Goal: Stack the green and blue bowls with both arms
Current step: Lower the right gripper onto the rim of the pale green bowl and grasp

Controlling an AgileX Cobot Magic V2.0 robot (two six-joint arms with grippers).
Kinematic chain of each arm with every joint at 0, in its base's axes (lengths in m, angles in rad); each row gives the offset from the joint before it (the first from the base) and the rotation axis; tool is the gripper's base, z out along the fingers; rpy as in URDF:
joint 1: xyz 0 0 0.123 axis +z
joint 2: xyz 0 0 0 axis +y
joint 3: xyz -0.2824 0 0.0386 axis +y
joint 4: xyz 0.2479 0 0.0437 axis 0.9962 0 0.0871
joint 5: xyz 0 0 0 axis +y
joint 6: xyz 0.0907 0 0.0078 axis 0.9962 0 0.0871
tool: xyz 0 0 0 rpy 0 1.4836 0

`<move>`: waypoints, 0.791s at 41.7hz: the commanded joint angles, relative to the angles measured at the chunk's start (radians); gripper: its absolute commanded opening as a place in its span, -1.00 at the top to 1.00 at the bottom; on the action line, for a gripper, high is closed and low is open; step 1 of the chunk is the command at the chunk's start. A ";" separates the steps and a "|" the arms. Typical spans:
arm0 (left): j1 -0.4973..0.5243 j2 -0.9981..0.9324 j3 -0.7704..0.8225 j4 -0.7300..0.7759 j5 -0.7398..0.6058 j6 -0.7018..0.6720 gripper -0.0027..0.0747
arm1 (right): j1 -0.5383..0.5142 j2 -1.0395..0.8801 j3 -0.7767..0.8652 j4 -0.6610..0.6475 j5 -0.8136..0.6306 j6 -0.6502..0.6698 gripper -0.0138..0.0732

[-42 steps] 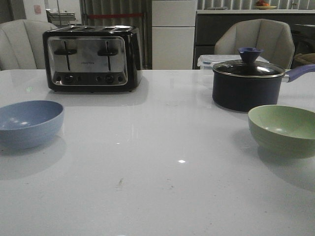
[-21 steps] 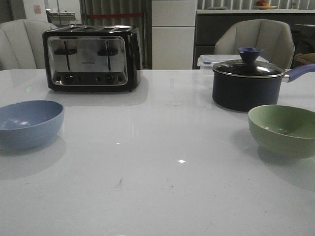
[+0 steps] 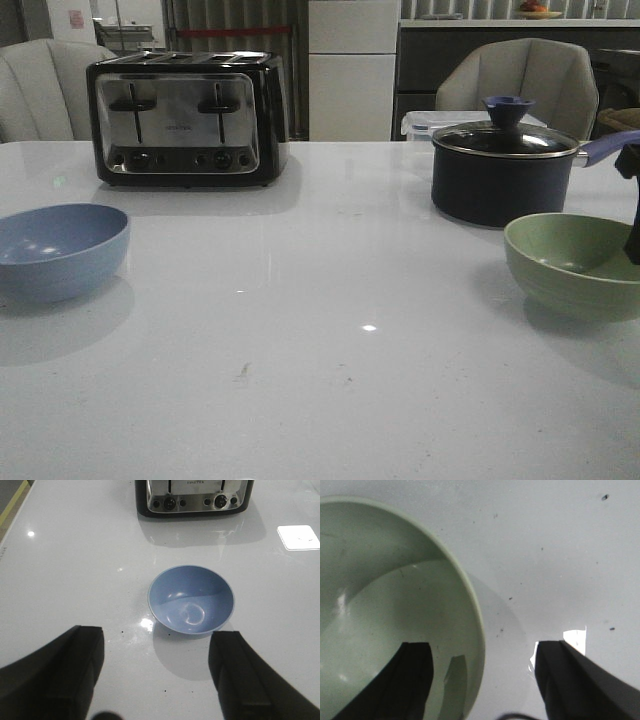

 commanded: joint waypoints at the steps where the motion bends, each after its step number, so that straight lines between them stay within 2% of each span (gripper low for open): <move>1: -0.002 0.004 -0.035 -0.014 -0.074 -0.007 -0.38 | -0.005 -0.007 -0.045 0.023 -0.033 -0.014 -0.57; 5: -0.002 0.004 -0.035 -0.014 -0.074 -0.007 -0.38 | -0.005 0.010 -0.056 0.044 -0.034 -0.017 -0.55; 8: -0.002 0.004 -0.035 -0.014 -0.074 -0.007 -0.38 | -0.005 0.017 -0.061 0.053 -0.031 -0.023 -0.45; 17: -0.002 0.004 -0.035 -0.014 -0.074 -0.007 -0.38 | -0.005 0.021 -0.061 0.054 -0.027 -0.024 0.14; 20: -0.002 0.004 -0.035 -0.014 -0.074 -0.007 -0.38 | -0.005 0.020 -0.061 0.054 -0.024 -0.024 0.28; 26: -0.002 0.004 -0.035 -0.014 -0.074 -0.007 -0.38 | -0.005 0.008 -0.063 0.054 -0.017 -0.028 0.42; 33: -0.002 0.004 -0.035 -0.014 -0.074 -0.007 -0.38 | 0.011 -0.032 -0.085 0.054 0.017 -0.059 0.45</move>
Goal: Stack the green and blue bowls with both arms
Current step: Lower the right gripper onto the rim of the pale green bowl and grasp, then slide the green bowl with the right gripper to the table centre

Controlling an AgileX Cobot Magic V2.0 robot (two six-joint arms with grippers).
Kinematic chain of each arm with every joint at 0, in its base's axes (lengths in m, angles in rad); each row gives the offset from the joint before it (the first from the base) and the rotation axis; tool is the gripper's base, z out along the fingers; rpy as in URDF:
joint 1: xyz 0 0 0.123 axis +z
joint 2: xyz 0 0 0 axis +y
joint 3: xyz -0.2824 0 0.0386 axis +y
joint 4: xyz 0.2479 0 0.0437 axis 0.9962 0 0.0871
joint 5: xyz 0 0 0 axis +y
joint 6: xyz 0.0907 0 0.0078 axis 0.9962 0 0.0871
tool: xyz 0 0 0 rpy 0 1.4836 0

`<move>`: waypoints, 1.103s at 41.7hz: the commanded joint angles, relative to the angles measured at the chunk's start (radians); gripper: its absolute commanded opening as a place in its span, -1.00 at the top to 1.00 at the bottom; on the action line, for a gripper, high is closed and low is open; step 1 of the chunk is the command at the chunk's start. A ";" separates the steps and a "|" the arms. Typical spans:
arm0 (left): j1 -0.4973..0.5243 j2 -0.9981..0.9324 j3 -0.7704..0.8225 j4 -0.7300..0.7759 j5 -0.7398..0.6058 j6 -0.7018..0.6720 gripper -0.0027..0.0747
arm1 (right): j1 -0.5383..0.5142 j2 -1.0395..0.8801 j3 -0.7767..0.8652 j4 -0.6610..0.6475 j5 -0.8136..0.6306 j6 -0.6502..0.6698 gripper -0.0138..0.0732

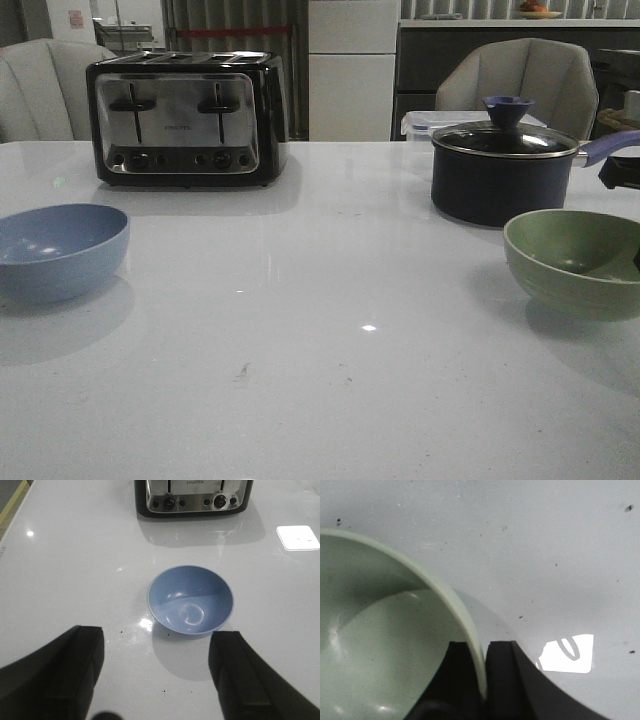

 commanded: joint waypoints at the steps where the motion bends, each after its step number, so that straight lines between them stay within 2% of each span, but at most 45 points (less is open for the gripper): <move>1: -0.002 0.004 -0.035 -0.010 -0.074 -0.007 -0.38 | 0.015 -0.086 -0.053 0.013 0.022 -0.031 0.45; 11: -0.002 0.004 -0.035 -0.010 -0.076 -0.007 -0.38 | 0.200 -0.110 -0.208 0.013 0.162 -0.057 0.45; 19: -0.002 0.004 -0.035 -0.010 -0.078 -0.007 -0.38 | 0.406 -0.084 -0.272 0.013 0.136 -0.057 0.45; 26: -0.002 0.004 -0.035 -0.010 -0.078 -0.007 -0.38 | 0.526 -0.033 -0.276 0.013 0.100 -0.056 0.45; 31: -0.002 0.004 -0.035 -0.010 -0.078 -0.007 -0.38 | 0.574 0.016 -0.276 0.013 0.089 -0.055 0.45; 40: -0.002 0.004 -0.035 -0.010 -0.078 -0.007 -0.38 | 0.585 0.093 -0.276 0.013 0.072 -0.055 0.43; 46: -0.002 0.004 -0.035 -0.010 -0.078 -0.007 -0.38 | 0.585 0.113 -0.276 0.013 0.070 -0.055 0.26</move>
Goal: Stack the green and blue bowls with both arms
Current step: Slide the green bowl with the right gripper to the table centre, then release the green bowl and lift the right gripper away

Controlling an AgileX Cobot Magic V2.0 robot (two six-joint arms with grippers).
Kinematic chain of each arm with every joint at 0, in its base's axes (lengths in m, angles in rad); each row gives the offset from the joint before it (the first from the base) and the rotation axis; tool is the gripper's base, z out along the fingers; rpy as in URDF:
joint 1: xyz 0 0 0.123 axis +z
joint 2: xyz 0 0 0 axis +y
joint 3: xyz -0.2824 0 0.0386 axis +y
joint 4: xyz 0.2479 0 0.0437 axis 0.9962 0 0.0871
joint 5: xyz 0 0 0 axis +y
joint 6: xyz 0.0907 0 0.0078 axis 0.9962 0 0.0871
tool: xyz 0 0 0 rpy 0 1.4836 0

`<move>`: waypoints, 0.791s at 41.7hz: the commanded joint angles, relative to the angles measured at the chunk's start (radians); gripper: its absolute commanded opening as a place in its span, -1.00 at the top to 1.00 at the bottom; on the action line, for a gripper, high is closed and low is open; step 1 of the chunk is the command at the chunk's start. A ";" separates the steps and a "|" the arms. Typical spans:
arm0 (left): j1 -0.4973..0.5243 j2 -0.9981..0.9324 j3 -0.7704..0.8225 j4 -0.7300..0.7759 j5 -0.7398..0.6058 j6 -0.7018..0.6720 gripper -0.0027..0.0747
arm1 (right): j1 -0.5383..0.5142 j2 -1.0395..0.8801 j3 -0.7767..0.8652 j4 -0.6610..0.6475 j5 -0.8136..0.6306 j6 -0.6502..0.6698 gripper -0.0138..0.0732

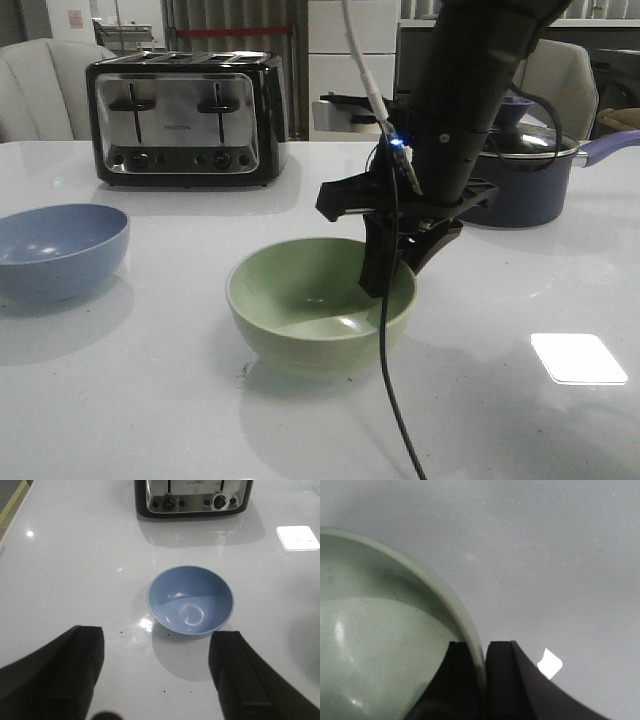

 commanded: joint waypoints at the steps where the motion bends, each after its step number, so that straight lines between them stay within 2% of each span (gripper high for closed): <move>1: -0.002 0.004 -0.035 -0.010 -0.078 -0.007 -0.38 | -0.001 -0.046 -0.035 0.014 -0.023 -0.009 0.22; 9: -0.002 0.004 -0.035 -0.010 -0.078 -0.007 -0.38 | -0.001 -0.045 -0.035 0.014 -0.040 -0.009 -0.27; 12: -0.002 0.004 -0.035 -0.010 -0.078 -0.007 -0.38 | -0.001 -0.053 -0.042 0.014 -0.037 -0.010 -0.36; 22: -0.002 0.004 -0.035 -0.010 -0.078 -0.007 -0.38 | 0.010 -0.215 -0.014 0.009 -0.085 -0.020 -0.35; 33: -0.002 0.004 -0.035 -0.010 -0.078 -0.007 -0.38 | 0.090 -0.560 0.184 -0.052 -0.166 -0.063 -0.35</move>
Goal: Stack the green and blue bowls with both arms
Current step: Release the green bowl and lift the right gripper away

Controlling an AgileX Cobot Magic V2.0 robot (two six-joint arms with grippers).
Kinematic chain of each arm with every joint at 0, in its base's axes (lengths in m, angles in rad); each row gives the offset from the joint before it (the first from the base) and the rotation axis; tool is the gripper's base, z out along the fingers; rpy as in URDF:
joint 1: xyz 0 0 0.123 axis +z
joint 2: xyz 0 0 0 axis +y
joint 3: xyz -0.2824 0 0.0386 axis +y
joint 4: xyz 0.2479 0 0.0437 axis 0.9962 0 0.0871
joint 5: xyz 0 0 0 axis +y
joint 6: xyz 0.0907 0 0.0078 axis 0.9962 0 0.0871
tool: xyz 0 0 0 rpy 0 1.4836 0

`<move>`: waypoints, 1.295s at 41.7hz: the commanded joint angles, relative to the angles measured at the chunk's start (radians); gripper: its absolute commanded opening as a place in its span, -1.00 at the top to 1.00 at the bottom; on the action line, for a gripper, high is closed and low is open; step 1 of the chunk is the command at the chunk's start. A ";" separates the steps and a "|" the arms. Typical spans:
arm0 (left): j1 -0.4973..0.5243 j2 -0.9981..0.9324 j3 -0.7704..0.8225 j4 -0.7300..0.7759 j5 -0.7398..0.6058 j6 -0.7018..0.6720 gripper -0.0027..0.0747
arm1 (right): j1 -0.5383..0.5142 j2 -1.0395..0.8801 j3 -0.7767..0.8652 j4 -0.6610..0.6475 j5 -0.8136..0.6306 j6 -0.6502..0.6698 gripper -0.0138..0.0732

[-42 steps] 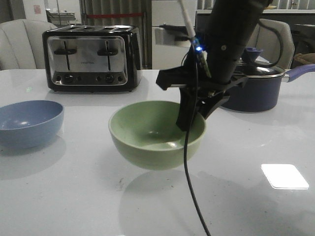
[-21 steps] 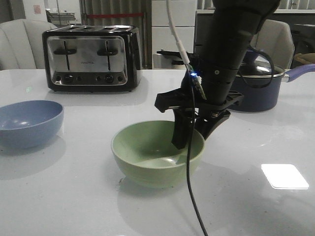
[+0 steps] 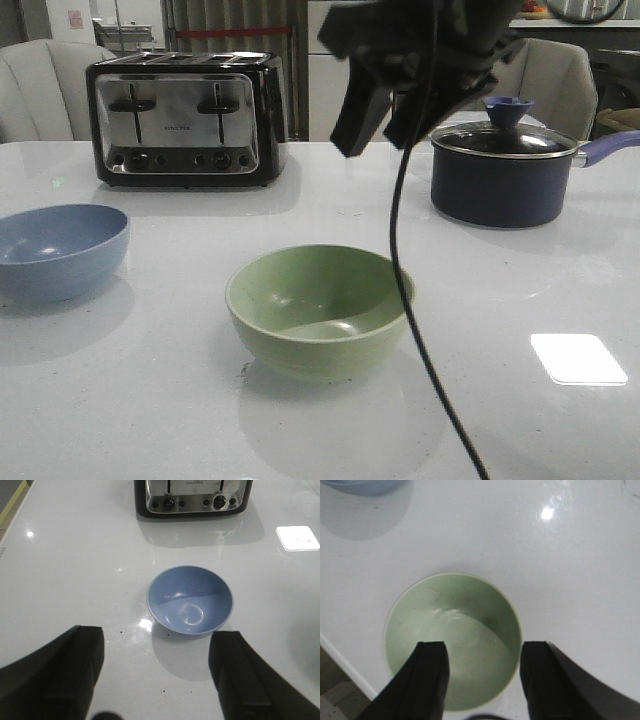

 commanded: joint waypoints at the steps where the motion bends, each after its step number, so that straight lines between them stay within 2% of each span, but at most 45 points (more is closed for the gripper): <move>1: -0.002 0.004 -0.035 -0.010 -0.078 -0.007 -0.38 | 0.022 -0.159 0.045 -0.029 -0.055 -0.017 -0.35; 20: -0.002 0.024 -0.035 -0.010 -0.069 -0.007 -0.38 | 0.036 -0.636 0.398 -0.054 -0.017 -0.017 -0.35; 31: -0.002 0.114 -0.042 -0.010 -0.069 -0.007 -0.38 | 0.036 -0.739 0.487 -0.056 -0.006 -0.017 -0.35; 42: -0.002 0.386 -0.168 -0.010 0.018 -0.017 -0.40 | 0.036 -0.739 0.487 -0.055 -0.014 -0.017 -0.35; 49: -0.002 0.568 -0.263 -0.010 0.025 -0.017 -0.53 | 0.036 -0.739 0.487 -0.055 -0.014 -0.017 -0.35; 54: 0.000 0.700 -0.339 -0.015 0.027 -0.017 -0.55 | 0.036 -0.739 0.487 -0.055 -0.014 -0.017 -0.35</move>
